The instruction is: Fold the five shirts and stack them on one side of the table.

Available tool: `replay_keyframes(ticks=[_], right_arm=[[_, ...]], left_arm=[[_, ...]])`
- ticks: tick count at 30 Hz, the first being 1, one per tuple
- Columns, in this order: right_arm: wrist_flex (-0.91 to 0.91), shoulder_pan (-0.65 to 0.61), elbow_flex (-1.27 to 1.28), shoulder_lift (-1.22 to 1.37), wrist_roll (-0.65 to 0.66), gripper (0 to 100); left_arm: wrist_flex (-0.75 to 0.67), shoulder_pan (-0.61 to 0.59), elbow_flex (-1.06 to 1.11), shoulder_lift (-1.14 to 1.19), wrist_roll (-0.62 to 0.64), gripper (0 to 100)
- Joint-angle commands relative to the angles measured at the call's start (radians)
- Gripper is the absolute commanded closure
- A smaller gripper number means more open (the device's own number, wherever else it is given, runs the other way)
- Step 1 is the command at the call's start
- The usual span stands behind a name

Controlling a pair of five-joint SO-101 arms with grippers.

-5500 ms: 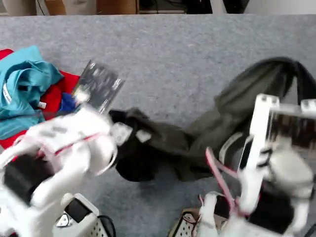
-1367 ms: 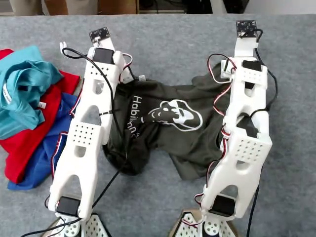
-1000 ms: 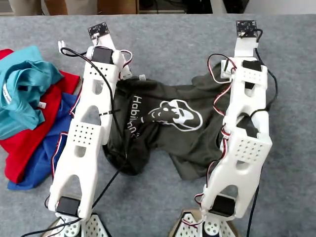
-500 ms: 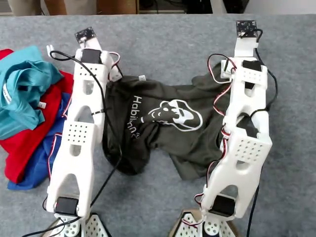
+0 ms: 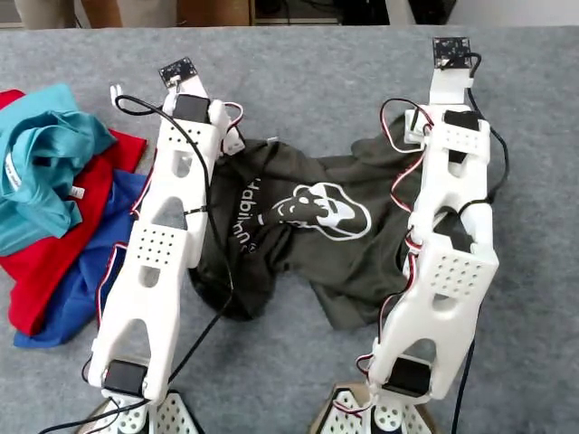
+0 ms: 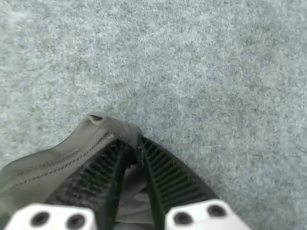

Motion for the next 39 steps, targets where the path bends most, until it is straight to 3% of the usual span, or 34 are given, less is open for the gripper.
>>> replay_keyframes(ticks=[1, 8, 22, 28, 39], right_arm=[[0.005, 0.004, -0.059, -0.01, 0.008, 99.6], [0.005, 0.004, -0.061, -0.01, 0.008, 99.6], [0.003, -0.005, -0.062, -0.01, 0.008, 99.6], [0.003, -0.005, -0.062, -0.01, 0.008, 99.6], [0.003, -0.005, -0.062, -0.01, 0.008, 99.6]], left_arm=[[-0.003, 0.018, -0.041, -0.018, 0.012, 82], [0.066, 0.029, -0.097, -0.024, 0.012, 82], [-0.003, 0.069, -0.087, -0.016, 0.078, 83], [-0.005, 0.063, -0.094, -0.024, 0.072, 98], [0.002, 0.068, -0.094, -0.024, 0.075, 98]])
